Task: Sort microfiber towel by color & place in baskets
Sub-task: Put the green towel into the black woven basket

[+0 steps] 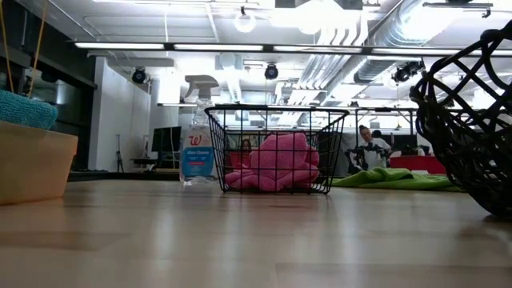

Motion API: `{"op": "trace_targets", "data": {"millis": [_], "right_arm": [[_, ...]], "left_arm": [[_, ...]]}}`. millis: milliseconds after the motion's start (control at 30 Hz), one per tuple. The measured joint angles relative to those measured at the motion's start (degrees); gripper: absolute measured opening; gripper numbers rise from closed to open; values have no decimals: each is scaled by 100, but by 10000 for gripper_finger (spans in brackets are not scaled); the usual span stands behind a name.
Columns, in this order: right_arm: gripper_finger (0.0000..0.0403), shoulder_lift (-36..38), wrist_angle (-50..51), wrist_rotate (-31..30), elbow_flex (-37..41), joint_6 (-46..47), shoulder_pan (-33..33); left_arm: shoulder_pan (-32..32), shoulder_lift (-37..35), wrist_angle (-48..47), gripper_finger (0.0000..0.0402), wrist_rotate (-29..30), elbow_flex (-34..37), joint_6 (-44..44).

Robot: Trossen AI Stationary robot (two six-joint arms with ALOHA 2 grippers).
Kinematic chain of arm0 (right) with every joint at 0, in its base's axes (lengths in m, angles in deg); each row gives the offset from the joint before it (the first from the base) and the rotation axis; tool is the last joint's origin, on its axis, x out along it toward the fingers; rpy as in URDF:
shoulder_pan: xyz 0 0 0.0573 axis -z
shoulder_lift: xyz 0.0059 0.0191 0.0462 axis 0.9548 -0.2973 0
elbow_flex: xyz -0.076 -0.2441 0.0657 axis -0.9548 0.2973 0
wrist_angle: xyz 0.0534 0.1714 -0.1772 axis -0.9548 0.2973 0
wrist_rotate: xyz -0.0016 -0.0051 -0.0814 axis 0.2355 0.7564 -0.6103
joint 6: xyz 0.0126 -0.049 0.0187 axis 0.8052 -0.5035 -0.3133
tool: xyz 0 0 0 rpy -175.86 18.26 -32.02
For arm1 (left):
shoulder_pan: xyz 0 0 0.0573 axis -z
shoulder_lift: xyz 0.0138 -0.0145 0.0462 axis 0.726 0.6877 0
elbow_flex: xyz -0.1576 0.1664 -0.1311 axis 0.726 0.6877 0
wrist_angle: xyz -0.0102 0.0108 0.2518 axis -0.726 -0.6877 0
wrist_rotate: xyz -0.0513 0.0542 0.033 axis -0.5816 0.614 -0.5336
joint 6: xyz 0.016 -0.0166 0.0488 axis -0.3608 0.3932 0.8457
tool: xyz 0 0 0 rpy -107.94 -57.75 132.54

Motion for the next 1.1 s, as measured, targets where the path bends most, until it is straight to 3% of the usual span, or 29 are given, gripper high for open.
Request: {"op": "trace_targets", "data": {"millis": [167,233,333,500,600,733,933,1100], "right_arm": [[264,559,1340,-1067,-9,584,695],[264,631,2001,-1282,-6,295,1237],[264,688,2230,-1561,-4,-1025,2371],[264,530,1328,-1708,39,-4012,4791],[264,400,601,-1433,410,-5320,6279],[264,356,-72,-765,1324,-6133,7743],[264,349,-1156,45,2887,-6252,8553],[264,349,-2526,-547,3752,-5641,8575]], "left_arm": [[-123,3,-147,230,17,-1,47],[-203,1,-139,230,20,-1,48],[-374,3,-137,230,19,1,46],[-795,5,-99,230,54,-1,-83],[-1070,44,13,230,159,-1,-332],[-1278,119,-22,230,593,-1,-893],[-1403,362,35,230,1307,1,-1236],[-1640,547,246,230,1351,1,-1390]]}}
